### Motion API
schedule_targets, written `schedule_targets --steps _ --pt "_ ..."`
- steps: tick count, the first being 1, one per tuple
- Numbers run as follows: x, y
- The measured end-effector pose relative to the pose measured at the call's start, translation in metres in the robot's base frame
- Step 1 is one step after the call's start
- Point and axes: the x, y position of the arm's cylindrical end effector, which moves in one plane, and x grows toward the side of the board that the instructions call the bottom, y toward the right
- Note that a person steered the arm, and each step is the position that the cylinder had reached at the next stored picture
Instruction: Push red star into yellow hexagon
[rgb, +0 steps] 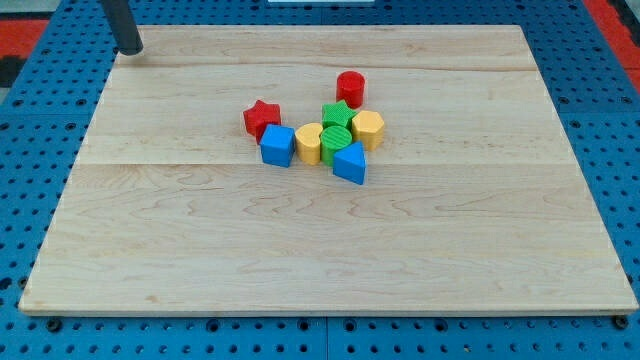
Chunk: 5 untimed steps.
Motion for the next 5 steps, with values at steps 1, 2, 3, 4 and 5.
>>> schedule_targets --steps 1,2,3,4,5 --pt "0.015 0.004" --pt "0.015 0.004" --pt "0.026 0.013" --pt "0.09 0.079" --pt "0.13 0.144"
